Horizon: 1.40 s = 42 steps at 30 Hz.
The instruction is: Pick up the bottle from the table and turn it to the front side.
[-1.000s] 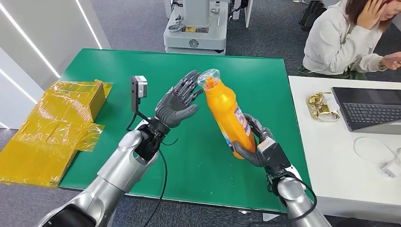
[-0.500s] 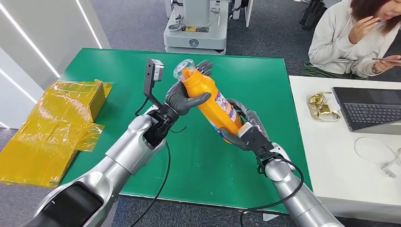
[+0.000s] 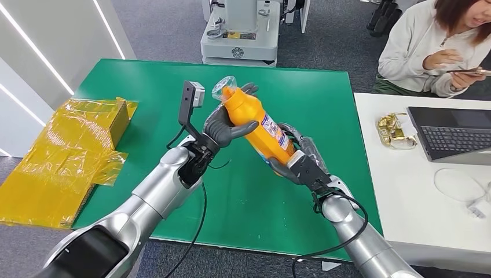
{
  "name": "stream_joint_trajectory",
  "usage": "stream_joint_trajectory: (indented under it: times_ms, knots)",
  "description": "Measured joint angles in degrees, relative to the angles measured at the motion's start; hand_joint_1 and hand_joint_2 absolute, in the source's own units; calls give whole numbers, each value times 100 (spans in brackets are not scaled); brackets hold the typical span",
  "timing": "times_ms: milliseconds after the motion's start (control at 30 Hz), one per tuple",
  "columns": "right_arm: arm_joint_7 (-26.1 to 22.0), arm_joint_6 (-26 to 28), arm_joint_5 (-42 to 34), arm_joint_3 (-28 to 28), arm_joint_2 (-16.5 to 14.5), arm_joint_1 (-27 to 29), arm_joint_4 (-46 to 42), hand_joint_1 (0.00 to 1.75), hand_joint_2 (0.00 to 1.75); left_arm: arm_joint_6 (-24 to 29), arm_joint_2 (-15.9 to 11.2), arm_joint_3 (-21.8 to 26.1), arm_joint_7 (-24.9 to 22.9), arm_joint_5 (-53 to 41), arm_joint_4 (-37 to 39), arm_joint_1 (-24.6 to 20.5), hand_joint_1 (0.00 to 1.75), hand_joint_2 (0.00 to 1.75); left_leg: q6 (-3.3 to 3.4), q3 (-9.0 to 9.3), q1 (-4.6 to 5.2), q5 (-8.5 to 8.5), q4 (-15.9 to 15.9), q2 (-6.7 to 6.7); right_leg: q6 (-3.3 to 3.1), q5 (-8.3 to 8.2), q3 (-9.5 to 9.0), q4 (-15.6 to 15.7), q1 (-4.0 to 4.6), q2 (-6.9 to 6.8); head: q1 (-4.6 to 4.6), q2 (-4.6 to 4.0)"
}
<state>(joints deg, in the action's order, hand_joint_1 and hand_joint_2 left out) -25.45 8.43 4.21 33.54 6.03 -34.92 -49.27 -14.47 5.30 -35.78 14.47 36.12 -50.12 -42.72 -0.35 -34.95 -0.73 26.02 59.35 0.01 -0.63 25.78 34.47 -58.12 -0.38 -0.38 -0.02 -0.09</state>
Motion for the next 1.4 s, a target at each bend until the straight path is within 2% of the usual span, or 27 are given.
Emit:
stream_joint_trajectory:
  times_ms: [100,133,533,833,867,967,1000,1267,1333,1400]
  knots:
    - [-18,18,-10,24,-1,-10,48,175,175,7,8,1,-2,-10,0,25,149,175,0,0,0,0,0,0,0,0,0,0,0,0,0,0]
    - [-27,24,-14,31,-1,-12,63,175,175,5,11,1,-8,-2,0,33,175,175,0,0,0,0,0,0,0,0,-1,0,0,0,0,0]
    - [-77,119,-143,84,0,-40,185,175,175,-103,85,64,-608,1144,-30,80,175,175,0,0,0,0,1,0,0,0,0,0,0,0,0,0]
    - [-188,125,-312,130,21,-76,245,171,175,-85,124,107,-686,1920,-28,122,175,175,0,1,0,0,1,1,0,0,2,0,0,1,0,0]
    - [-200,125,-329,139,27,-78,251,134,175,-87,125,107,-686,1945,-28,124,175,175,0,1,0,0,1,1,0,0,2,0,0,1,0,0]
    - [-248,126,-388,166,53,-89,266,7,175,-91,125,107,-682,2016,-28,135,175,175,0,1,0,0,1,1,0,0,2,1,0,2,0,0]
    - [-266,127,-416,174,64,-94,270,0,175,-90,125,107,-666,2033,-28,141,175,175,0,1,0,0,2,2,0,0,3,1,0,2,-1,0]
    - [-329,150,-581,228,163,-187,317,0,175,-33,126,102,-389,1857,-26,176,175,175,0,0,0,0,2,2,0,0,4,1,0,3,-1,0]
    - [-331,168,-647,243,187,-195,333,0,175,166,124,97,-49,1439,-26,165,175,175,0,-1,0,0,2,1,0,0,4,1,0,2,-1,0]
    - [-346,194,-738,261,229,-199,346,0,175,548,98,92,482,695,-4,110,175,175,0,-2,0,0,2,0,0,0,4,0,0,1,0,0]
